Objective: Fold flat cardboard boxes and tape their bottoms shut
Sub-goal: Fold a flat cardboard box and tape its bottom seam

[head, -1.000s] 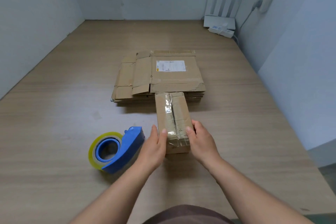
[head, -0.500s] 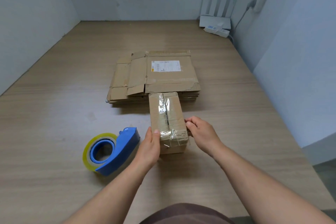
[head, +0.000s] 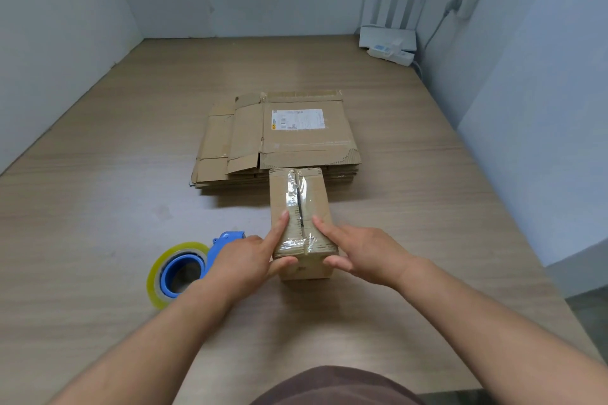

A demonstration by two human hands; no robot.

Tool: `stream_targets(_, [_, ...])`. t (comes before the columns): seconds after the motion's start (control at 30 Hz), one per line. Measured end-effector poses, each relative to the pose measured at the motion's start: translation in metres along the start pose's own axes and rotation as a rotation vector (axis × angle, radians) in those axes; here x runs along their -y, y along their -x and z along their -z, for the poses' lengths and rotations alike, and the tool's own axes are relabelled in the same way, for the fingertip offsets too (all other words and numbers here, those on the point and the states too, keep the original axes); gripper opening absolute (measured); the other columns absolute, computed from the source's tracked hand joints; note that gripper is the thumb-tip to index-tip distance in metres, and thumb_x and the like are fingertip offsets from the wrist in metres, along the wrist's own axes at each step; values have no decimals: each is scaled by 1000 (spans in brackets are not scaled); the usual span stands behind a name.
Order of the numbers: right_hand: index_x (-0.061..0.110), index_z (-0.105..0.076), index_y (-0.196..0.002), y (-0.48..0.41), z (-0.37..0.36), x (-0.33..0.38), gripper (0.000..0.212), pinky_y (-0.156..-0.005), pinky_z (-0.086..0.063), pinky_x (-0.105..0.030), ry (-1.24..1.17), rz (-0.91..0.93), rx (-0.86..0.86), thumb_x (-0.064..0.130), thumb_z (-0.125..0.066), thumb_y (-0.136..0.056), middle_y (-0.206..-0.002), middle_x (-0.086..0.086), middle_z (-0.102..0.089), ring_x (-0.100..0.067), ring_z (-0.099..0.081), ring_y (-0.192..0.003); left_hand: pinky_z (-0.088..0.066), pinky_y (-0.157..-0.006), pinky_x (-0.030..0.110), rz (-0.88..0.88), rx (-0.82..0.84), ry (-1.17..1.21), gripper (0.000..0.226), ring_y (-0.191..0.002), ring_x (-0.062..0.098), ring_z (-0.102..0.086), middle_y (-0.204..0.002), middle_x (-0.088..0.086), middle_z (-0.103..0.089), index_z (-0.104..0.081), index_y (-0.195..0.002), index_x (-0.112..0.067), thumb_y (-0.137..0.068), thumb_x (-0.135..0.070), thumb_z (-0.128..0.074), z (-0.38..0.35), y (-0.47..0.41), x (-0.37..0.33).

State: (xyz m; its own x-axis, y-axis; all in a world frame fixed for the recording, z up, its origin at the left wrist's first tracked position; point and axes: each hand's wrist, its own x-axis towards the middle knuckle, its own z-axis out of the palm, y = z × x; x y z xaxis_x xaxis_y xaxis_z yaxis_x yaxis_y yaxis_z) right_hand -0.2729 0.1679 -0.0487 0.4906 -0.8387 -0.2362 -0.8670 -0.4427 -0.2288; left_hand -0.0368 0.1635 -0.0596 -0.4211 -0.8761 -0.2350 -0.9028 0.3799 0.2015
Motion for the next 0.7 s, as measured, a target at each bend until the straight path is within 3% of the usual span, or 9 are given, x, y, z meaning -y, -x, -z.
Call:
stream_targets(0.1, [36, 5, -150, 3, 3, -2, 71, -96, -41, -33, -72, 14, 29, 43, -43, -98, -142, -2, -46, -25, -49, -121, -47, -82, 29, -49, 39, 16, 82, -95, 18, -58, -115, 6, -59, 44, -124, -40, -93, -63, -28, -1, -2, 5])
stream_targets(0.2, [45, 1, -148, 2, 12, -5, 70, -105, -36, -31, -182, -20, 112, 36, -47, -97, -149, 0, -41, -23, -44, -129, -46, -82, 27, -60, 59, 44, 81, -94, 17, -58, -116, 7, -59, 45, -122, -40, -94, -61, -29, -2, -3, 7])
stream_targets(0.3, [56, -6, -144, 3, 27, -13, 76, -103, -38, -30, -162, -42, 177, 23, -49, -92, -146, -1, -44, -21, -47, -124, -43, -80, 24, -73, 83, 64, 81, -92, 14, -56, -117, 6, -59, 48, -117, -47, -94, -62, -28, 0, -3, 9])
stream_targets(0.37, [54, -12, -145, 1, 35, -13, 73, -102, -38, -31, -110, -34, 170, 33, -57, -90, -147, 2, -44, -20, -45, -126, -44, -83, 25, -76, 92, 70, 81, -96, 15, -58, -119, 6, -58, 48, -117, -48, -93, -62, -29, 1, -3, 10])
stream_targets(0.5, [44, -22, -146, -4, 34, -2, 70, -93, -40, -32, 59, -3, 42, 52, -58, -86, -142, 7, -47, -20, -47, -125, -44, -86, 25, -63, 85, 93, 82, -101, 16, -58, -124, 6, -58, 46, -119, -48, -94, -61, -31, 1, -2, 8])
stream_targets(0.6, [37, -28, -144, -1, 23, 5, 64, -80, -40, -31, 132, 33, -101, 52, -55, -87, -129, 3, -56, -23, -54, -113, -45, -86, 28, -31, 67, 119, 83, -102, 18, -58, -125, 7, -58, 42, -124, -43, -95, -58, -34, 0, 1, 3])
stream_targets(0.7, [32, -31, -144, 5, 10, 9, 62, -76, -41, -33, 134, 11, -202, 51, -52, -89, -121, 0, -59, -25, -56, -108, -47, -83, 28, 47, -7, 194, 83, -99, 16, -60, -124, 6, -58, 42, -126, -40, -97, -55, -34, -10, 8, -7])
